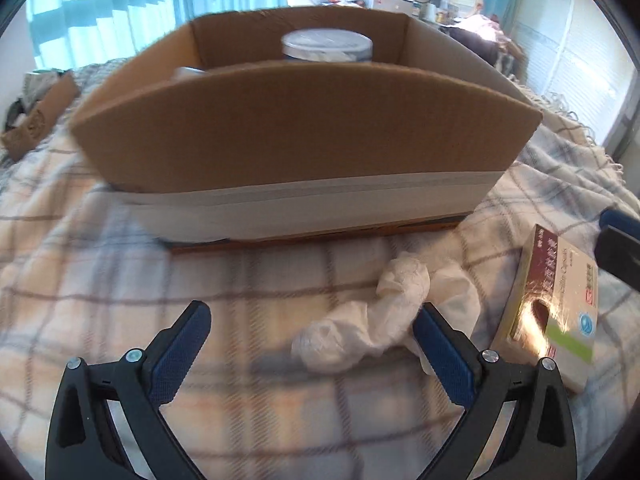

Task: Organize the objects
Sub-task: 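Grasp the white cloth with the left gripper while the right grasps the Amoxicillin box, then lower the cloth into the box with the left gripper while the right places the Amoxicillin box upright there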

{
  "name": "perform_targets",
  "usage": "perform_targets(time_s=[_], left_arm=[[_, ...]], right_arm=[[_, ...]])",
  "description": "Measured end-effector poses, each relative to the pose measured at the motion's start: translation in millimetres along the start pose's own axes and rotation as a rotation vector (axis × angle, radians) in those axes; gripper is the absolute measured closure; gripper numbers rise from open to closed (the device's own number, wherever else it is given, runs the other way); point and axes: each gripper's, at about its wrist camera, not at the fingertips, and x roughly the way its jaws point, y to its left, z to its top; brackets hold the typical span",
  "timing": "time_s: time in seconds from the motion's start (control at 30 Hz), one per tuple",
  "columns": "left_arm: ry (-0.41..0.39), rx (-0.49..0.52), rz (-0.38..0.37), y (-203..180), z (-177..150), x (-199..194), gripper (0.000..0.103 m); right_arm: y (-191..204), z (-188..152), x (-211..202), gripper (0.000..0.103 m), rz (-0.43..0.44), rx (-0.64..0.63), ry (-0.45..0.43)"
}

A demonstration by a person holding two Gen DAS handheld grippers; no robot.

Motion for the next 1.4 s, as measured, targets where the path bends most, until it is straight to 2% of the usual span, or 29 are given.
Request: perform_targets(time_s=[0.03,0.07,0.1,0.17,0.23,0.27,0.37,0.5,0.6,0.67,0.7,0.77,0.9,0.93,0.97,1.17,1.27,1.4], left_arm=[[0.003,0.009,-0.028,-4.9,-0.4,2.6,0.008],[0.011,0.031,-0.061,-10.4,-1.5,5.9,0.024],[0.022,0.054,-0.077,-14.0,-2.6,8.9,0.034],[0.031,0.108,-0.094,-22.5,-8.6,8.6,0.068],[0.021,0.127,-0.106,-26.1,-13.8,0.5,0.082],[0.004,0.131,-0.087,-26.0,-16.7,-6.6,0.085],[-0.031,0.115,-0.038,-20.0,-25.8,-29.6,0.086],[-0.049,0.025,-0.06,11.8,-27.9,-45.4,0.086],[-0.063,-0.015,-0.067,21.4,-32.9,-54.7,0.086],[-0.063,-0.036,-0.068,25.9,-32.1,-55.2,0.086],[-0.061,-0.048,-0.068,30.1,-29.9,-55.1,0.086],[-0.057,-0.072,-0.067,33.3,-29.7,-52.0,0.086],[-0.038,-0.112,-0.062,41.5,-32.2,-48.9,0.086],[-0.033,-0.12,-0.063,43.4,-32.9,-47.6,0.086],[-0.028,-0.128,-0.065,45.6,-33.9,-46.6,0.086],[-0.027,-0.132,-0.068,47.3,-36.8,-46.6,0.086],[-0.025,-0.136,-0.068,48.3,-37.0,-45.8,0.086],[-0.022,-0.135,-0.065,48.2,-37.9,-44.5,0.086]], right_arm=[[-3.0,0.2,-0.6,0.042,-0.001,0.017,-0.007],[-5.1,-0.4,0.5,0.041,-0.003,0.028,-0.001],[-5.9,-1.1,1.7,0.041,-0.003,0.031,0.009],[-5.5,-2.5,4.7,0.041,-0.009,0.031,0.032],[-1.1,-4.6,4.3,0.041,-0.02,0.011,0.042],[2.1,-6.8,2.8,0.041,-0.021,-0.003,0.045],[17.1,-17.5,3.1,0.039,-0.017,-0.081,0.085],[36.6,-35.4,20.2,0.038,-0.067,-0.192,0.186],[48.0,-44.5,39.6,0.03,-0.18,-0.279,0.241],[57.3,-50.7,51.9,0.014,-0.268,-0.351,0.282],[61.3,-54.9,58.5,0.012,-0.309,-0.39,0.304],[67.1,-60.4,66.5,0.011,-0.358,-0.443,0.316],[67.4,-62.1,69.4,0.013,-0.402,-0.467,0.313],[66.8,-61.5,66.9,0.021,-0.414,-0.467,0.302],[66.9,-60.4,63.9,0.033,-0.422,-0.47,0.289],[71.6,-43.7,21.2,0.062,-0.391,-0.445,0.122],[57.9,-27.2,-5.9,0.069,-0.351,-0.358,0.033],[33.9,-8.8,-35.3,0.072,-0.309,-0.229,-0.034]])
